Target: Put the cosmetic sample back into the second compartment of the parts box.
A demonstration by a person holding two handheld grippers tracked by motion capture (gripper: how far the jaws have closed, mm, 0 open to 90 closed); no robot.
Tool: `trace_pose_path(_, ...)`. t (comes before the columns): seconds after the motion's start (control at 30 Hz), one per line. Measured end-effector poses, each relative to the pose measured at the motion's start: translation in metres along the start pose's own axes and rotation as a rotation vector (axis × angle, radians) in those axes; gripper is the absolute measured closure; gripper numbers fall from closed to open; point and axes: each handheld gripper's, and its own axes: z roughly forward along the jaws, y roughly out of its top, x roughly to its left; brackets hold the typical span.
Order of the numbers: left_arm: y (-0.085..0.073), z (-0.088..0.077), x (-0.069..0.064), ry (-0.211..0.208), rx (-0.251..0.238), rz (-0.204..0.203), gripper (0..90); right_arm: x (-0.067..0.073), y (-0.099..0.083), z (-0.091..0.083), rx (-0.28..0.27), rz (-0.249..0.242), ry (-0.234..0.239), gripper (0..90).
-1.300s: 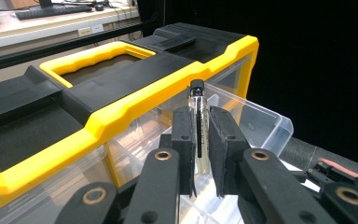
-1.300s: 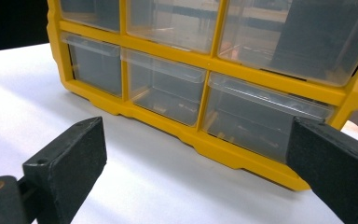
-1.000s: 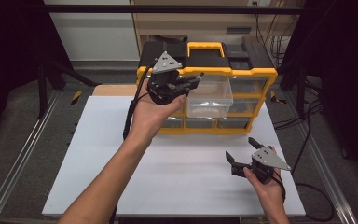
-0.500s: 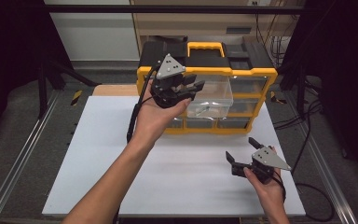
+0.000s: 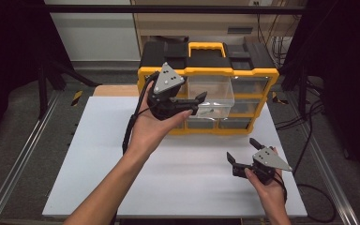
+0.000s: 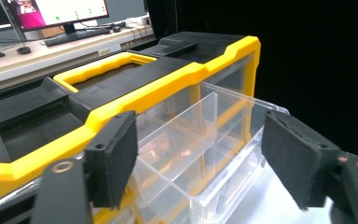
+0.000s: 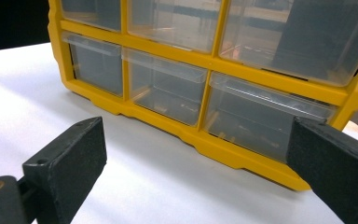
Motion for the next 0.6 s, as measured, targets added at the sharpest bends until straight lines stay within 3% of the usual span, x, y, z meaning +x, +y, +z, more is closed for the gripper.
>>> trace_pose_path(0.2,-0.010,-0.005,-0.004,-0.004,-0.005,-0.030,14.6,0.000,0.000,0.000,0.003,-0.006,-0.004,5.3)
trace_pose_path(0.5,-0.026,-0.012,-0.010,-0.006,-0.045,-0.038,9.4,0.000,0.000,0.000,0.002,-0.003,-0.002,5.0)
trace_pose_path(0.6,-0.031,-0.012,-0.013,-0.001,-0.039,-0.019,8.9,0.001,0.000,0.001,0.003,-0.004,-0.003,5.0)
